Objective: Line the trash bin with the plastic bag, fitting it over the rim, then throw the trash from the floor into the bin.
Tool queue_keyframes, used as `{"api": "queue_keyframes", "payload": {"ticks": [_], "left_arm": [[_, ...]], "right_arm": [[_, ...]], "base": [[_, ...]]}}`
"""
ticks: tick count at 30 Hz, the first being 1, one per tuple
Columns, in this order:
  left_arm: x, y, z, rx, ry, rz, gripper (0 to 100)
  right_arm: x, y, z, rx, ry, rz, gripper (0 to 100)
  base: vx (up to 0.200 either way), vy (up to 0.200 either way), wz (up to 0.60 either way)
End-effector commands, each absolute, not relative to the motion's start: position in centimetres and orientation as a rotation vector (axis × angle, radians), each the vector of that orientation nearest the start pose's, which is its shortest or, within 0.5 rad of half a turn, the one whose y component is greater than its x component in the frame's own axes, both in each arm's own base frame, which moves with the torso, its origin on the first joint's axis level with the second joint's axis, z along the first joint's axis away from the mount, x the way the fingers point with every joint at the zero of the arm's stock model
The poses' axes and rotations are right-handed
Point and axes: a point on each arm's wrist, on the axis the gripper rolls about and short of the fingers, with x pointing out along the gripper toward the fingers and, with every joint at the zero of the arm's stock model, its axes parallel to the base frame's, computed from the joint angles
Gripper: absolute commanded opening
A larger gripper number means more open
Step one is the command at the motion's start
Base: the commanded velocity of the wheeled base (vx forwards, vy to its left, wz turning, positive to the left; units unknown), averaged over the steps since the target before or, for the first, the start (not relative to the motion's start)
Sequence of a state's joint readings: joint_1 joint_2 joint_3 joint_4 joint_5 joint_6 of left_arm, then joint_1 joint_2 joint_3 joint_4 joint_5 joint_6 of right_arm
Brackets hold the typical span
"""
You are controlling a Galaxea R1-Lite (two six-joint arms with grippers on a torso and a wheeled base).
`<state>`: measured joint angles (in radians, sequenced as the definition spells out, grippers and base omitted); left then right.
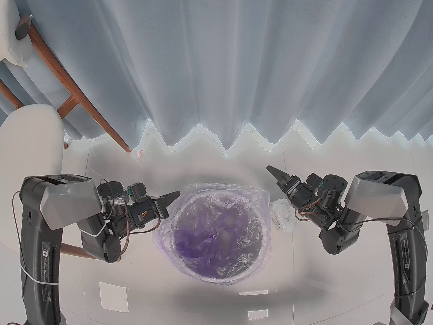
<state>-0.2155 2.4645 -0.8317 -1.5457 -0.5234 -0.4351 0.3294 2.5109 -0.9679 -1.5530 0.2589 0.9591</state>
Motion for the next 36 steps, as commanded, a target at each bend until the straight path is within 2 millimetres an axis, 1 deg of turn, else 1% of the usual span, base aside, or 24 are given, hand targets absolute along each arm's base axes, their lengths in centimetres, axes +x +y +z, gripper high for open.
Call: {"api": "queue_keyframes", "payload": {"ticks": [1, 3, 6, 8, 9, 11, 17, 21, 26, 28, 36], "left_arm": [[38.8, -9.6, -0.1, -0.432, 0.245, -0.705, 0], [39.0, -9.3, -0.5, -0.435, 0.251, -0.698, 0], [39.6, -9.1, -2.1, -0.445, 0.270, -0.681, 0], [39.6, -9.1, -2.1, -0.445, 0.270, -0.681, 0], [40.3, -8.7, -3.1, -0.448, 0.266, -0.648, 0], [40.7, -8.7, -3.5, -0.455, 0.262, -0.633, 0], [40.7, -8.8, -3.8, -0.501, 0.278, -0.618, 0], [40.7, -8.8, -4.8, -0.514, 0.303, -0.612, 0], [40.8, -9.0, -5.0, -0.511, 0.302, -0.616, 0], [40.7, -9.0, -5.4, -0.512, 0.311, -0.613, 0], [40.9, -9.0, -5.4, -0.507, 0.302, -0.611, 0]], "right_arm": [[40.0, 14.3, 0.6, 0.931, 0.258, 0.555, 100], [40.0, 14.3, 0.6, 0.931, 0.258, 0.555, 100], [40.0, 14.3, 0.6, 0.931, 0.258, 0.555, 100], [40.0, 14.3, 0.6, 0.931, 0.258, 0.555, 100], [40.0, 14.3, 0.6, 0.931, 0.258, 0.555, 100], [40.0, 14.3, 0.6, 0.931, 0.259, 0.555, 100], [40.0, 14.3, 0.6, 0.931, 0.259, 0.555, 100], [40.0, 14.3, 0.5, 0.929, 0.262, 0.553, 100], [40.0, 14.3, 0.5, 0.929, 0.262, 0.553, 100], [40.0, 14.3, 0.4, 0.929, 0.263, 0.553, 100], [40.0, 14.3, 0.3, 0.929, 0.263, 0.553, 100]], "base": [[0.000, 0.000, 0.00], [0.000, 0.000, 0.00], [0.000, 0.000, 0.00], [0.000, 0.000, 0.00], [0.000, 0.000, 0.00], [0.000, 0.000, 0.00], [0.000, 0.000, 0.00], [0.000, 0.000, 0.00], [0.000, 0.000, 0.00], [0.000, 0.000, 0.00], [0.000, 0.000, 0.00]]}}
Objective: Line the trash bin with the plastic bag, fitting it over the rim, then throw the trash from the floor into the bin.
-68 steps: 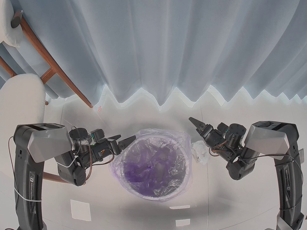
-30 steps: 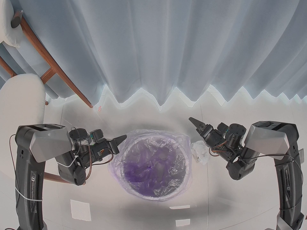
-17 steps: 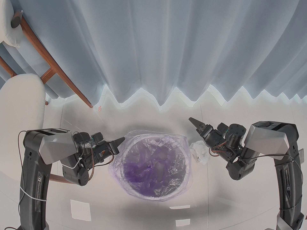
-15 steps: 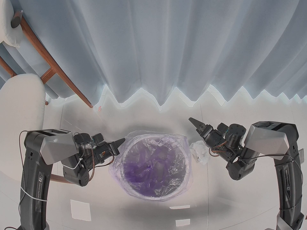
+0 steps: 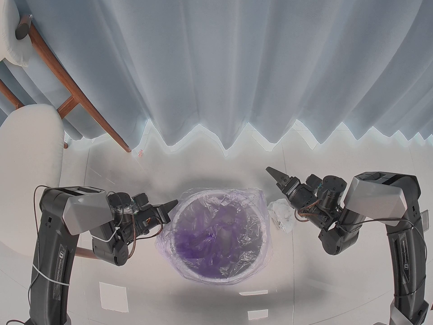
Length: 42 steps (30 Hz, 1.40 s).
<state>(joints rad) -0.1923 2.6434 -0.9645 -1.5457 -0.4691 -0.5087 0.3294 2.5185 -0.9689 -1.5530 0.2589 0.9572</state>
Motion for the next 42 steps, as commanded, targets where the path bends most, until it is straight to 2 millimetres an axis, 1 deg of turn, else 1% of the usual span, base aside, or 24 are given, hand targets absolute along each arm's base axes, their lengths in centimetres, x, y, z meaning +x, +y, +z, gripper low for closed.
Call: {"api": "queue_keyframes", "payload": {"ticks": [1, 7, 8, 19, 20, 22, 23, 25, 26, 27, 28, 29, 30, 34, 35, 36, 38, 39, 40, 42], "left_arm": [[40.9, -9.0, -5.4, -0.506, 0.301, -0.607, 0], [40.9, -9.2, -5.4, -0.502, 0.299, -0.590, 0], [40.9, -9.2, -5.4, -0.502, 0.297, -0.589, 100], [40.9, -9.6, -4.4, -0.498, 0.265, -0.564, 100], [41.0, -9.8, -3.7, -0.496, 0.241, -0.547, 100], [41.0, -10.1, -3.0, -0.493, 0.223, -0.541, 100], [41.0, -10.1, -2.4, -0.490, 0.205, -0.530, 100], [40.9, -10.3, -1.8, -0.485, 0.192, -0.528, 100], [40.8, -10.3, -1.2, -0.480, 0.178, -0.522, 100], [40.8, -10.3, -1.2, -0.480, 0.178, -0.522, 100], [40.7, -10.3, -0.4, -0.477, 0.160, -0.519, 100], [40.7, -10.3, -0.2, -0.477, 0.156, -0.518, 100], [40.5, -10.3, 0.4, -0.477, 0.147, -0.520, 100], [39.3, -10.9, 3.3, -0.461, 0.101, -0.533, 100], [39.2, -10.9, 3.6, -0.457, 0.096, -0.536, 100], [38.6, -11.1, 4.5, -0.447, 0.082, -0.546, 100], [38.2, -11.2, 5.6, -0.434, 0.059, -0.556, 100], [38.2, -11.3, 5.7, -0.433, 0.057, -0.558, 100], [37.8, -11.3, 7.2, -0.412, 0.017, -0.565, 100], [37.1, -11.4, 8.9, -0.397, -0.027, -0.566, 100]], "right_arm": [[40.0, 14.3, 0.3, 0.929, 0.262, 0.553, 100], [40.1, 14.3, 0.4, 0.928, 0.258, 0.555, 100], [40.1, 14.3, 0.4, 0.928, 0.258, 0.555, 100], [40.1, 14.3, 0.4, 0.928, 0.256, 0.554, 100], [40.1, 14.3, 0.4, 0.928, 0.258, 0.553, 100], [40.1, 14.3, 0.4, 0.928, 0.256, 0.554, 100], [40.1, 14.3, 0.4, 0.928, 0.258, 0.553, 100], [40.1, 14.3, 0.4, 0.928, 0.258, 0.555, 100], [40.1, 14.3, 0.4, 0.928, 0.258, 0.553, 100], [40.1, 14.3, 0.4, 0.928, 0.258, 0.553, 100], [40.1, 14.3, 0.4, 0.928, 0.258, 0.555, 100], [40.1, 14.3, 0.4, 0.928, 0.258, 0.553, 100], [40.1, 14.3, 0.4, 0.928, 0.258, 0.553, 100], [40.1, 14.3, 0.4, 0.928, 0.257, 0.556, 100], [40.1, 14.3, 0.4, 0.928, 0.258, 0.553, 100], [40.1, 14.3, 0.4, 0.926, 0.257, 0.554, 100], [40.1, 14.3, 0.4, 0.922, 0.256, 0.554, 100], [40.1, 14.3, 0.4, 0.922, 0.256, 0.554, 100], [40.1, 14.3, 0.4, 0.919, 0.256, 0.556, 100], [40.1, 14.3, 0.4, 0.917, 0.255, 0.556, 100]], "base": [[0.000, 0.000, 0.00], [0.000, 0.000, 0.00], [0.000, 0.000, 0.00], [0.000, 0.000, 0.00], [0.000, 0.000, 0.00], [0.000, 0.000, 0.00], [0.000, 0.000, 0.00], [0.000, 0.000, 0.00], [0.000, 0.000, 0.00], [0.000, 0.000, 0.00], [0.000, 0.000, 0.00], [0.000, 0.000, 0.00], [0.000, 0.000, 0.00], [0.000, 0.000, 0.00], [0.000, 0.000, 0.00], [0.000, 0.000, 0.00], [0.000, 0.000, 0.00], [0.000, 0.000, 0.00], [0.000, 0.000, 0.00], [0.000, 0.000, 0.00]]}}
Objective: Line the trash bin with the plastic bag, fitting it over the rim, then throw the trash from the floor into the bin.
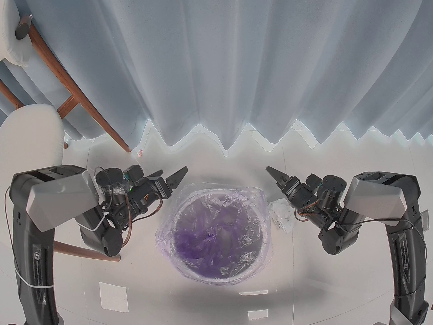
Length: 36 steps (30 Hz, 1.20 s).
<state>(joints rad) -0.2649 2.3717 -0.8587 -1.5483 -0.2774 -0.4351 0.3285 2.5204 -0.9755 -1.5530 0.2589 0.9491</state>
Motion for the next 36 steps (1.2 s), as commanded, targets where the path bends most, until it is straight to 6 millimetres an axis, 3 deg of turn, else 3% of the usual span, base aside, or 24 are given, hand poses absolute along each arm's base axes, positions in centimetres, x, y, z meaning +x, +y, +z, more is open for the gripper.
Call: {"api": "queue_keyframes", "payload": {"ticks": [1, 9, 16, 24, 29, 33, 34, 35, 36], "left_arm": [[36.9, -11.5, 9.5, -0.395, -0.041, -0.570, 100], [31.5, -13.7, 18.4, -0.430, -0.241, -0.690, 100], [28.4, -13.7, 22.7, -0.608, -0.315, -0.741, 100], [27.4, -13.2, 24.2, -0.682, -0.335, -0.769, 100], [27.1, -13.2, 24.4, -0.681, -0.338, -0.779, 100], [26.8, -13.7, 24.2, -0.683, -0.327, -0.791, 100], [26.5, -14.0, 24.4, -0.686, -0.331, -0.803, 100], [26.4, -14.0, 24.4, -0.686, -0.332, -0.804, 100], [26.1, -14.1, 24.6, -0.686, -0.335, -0.811, 100]], "right_arm": [[40.1, 14.3, 0.4, 0.917, 0.255, 0.556, 100], [40.1, 14.3, 0.4, 0.917, 0.255, 0.556, 100], [40.1, 14.3, 0.4, 0.917, 0.255, 0.556, 100], [40.1, 14.3, 0.5, 0.922, 0.254, 0.557, 100], [39.9, 14.4, 2.1, 0.927, 0.223, 0.575, 100], [39.4, 14.2, 5.2, 0.932, 0.163, 0.602, 100], [38.2, 14.0, 7.8, 0.947, 0.132, 0.627, 100], [37.9, 13.9, 8.2, 0.951, 0.131, 0.632, 100], [36.0, 14.2, 10.4, 0.989, 0.144, 0.684, 100]], "base": [[0.000, 0.000, 0.00], [0.000, 0.000, 0.00], [0.000, 0.000, 0.00], [0.000, 0.000, 0.00], [0.000, 0.000, 0.00], [0.000, 0.000, 0.00], [0.000, -0.200, 0.00], [0.000, -0.200, 0.00], [0.000, -0.200, 0.00]]}}
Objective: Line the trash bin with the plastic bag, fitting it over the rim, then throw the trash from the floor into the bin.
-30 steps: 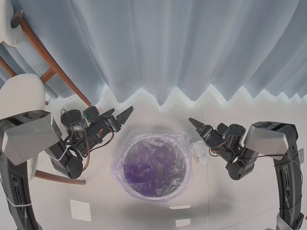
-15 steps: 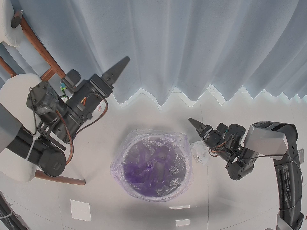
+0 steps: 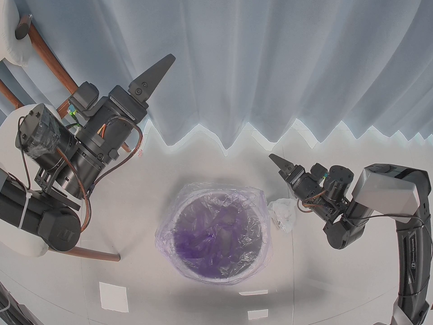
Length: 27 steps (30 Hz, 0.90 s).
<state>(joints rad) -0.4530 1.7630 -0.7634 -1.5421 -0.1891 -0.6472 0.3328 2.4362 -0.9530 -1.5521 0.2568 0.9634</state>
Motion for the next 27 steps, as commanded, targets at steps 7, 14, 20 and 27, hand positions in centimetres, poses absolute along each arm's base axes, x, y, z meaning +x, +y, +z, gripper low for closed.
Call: {"api": "queue_keyframes", "payload": {"ticks": [7, 14, 20, 27], "left_arm": [[25.9, -14.4, 24.1, -0.688, -0.312, -0.819, 100], [25.4, -14.7, 23.9, -0.621, -0.326, -0.819, 100], [25.3, -14.8, 22.7, -0.549, -0.303, -0.806, 100], [24.8, -15.5, 22.9, -0.560, -0.302, -0.828, 100]], "right_arm": [[31.1, 15.2, 11.8, 0.954, 0.310, 0.890, 100], [31.2, 15.2, 9.7, 0.770, 0.388, 0.826, 100], [31.2, 16.2, 8.0, 0.729, 0.482, 0.729, 100], [31.9, 16.9, 3.3, 0.639, 0.565, 0.686, 100]], "base": [[0.000, -0.200, 0.00], [0.000, -0.200, 0.00], [0.000, -0.133, 0.00], [0.000, 0.000, 0.00]]}}
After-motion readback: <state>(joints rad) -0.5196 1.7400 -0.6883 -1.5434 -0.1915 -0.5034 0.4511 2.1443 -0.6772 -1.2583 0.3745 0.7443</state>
